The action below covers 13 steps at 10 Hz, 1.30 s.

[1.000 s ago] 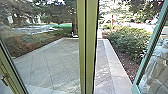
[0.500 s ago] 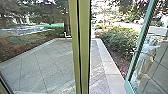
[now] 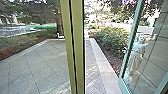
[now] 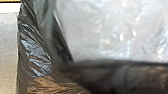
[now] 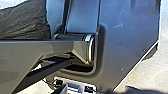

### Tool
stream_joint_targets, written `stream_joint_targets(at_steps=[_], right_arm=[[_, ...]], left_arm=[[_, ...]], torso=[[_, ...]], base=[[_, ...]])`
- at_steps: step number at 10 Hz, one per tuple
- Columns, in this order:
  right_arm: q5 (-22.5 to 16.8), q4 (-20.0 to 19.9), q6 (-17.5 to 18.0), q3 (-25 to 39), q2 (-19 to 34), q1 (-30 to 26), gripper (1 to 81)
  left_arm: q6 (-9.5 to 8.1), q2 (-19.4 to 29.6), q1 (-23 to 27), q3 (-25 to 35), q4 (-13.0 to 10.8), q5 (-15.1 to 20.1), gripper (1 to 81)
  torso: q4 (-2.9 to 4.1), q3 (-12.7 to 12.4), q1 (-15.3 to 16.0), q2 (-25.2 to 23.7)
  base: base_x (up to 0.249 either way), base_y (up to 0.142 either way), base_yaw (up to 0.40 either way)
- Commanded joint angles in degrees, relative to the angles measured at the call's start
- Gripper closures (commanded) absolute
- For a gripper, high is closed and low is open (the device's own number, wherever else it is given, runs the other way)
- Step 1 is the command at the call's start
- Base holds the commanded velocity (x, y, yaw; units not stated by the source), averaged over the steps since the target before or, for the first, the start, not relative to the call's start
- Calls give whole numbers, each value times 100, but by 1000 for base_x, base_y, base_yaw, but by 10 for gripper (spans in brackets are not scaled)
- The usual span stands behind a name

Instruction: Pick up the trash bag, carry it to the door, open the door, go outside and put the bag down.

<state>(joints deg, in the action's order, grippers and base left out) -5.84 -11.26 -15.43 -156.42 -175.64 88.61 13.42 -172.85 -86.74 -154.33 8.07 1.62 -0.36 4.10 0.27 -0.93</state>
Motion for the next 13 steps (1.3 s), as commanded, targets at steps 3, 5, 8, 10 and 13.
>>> stream_joint_targets(at_steps=[3, 5, 8, 10, 13], right_arm=[[-383, 28, -21, 25, -61, -225, 10], [-383, 19, -21, 25, -70, -216, 10], [-383, 10, -21, 25, -70, -225, 10], [-383, 10, -21, 25, -79, -216, 10], [-392, 19, -21, 25, -79, -234, 10]], left_arm=[[38, 22, 205, 26, -51, 374, 811], [46, 13, 205, 26, -51, 374, 811], [46, -22, 205, 8, -60, 365, 811], [46, -31, 205, 8, -60, 365, 811], [90, -31, 205, 17, -60, 365, 811]], torso=[[0, 0, 0, 0], [0, 0, 0, 0], [0, 0, 0, 0], [0, 0, 0, 0], [0, 0, 0, 0]], base=[[0, 0, -32], [0, 0, 0], [0, 0, 0], [0, 0, 0], [0, -27, 0]])
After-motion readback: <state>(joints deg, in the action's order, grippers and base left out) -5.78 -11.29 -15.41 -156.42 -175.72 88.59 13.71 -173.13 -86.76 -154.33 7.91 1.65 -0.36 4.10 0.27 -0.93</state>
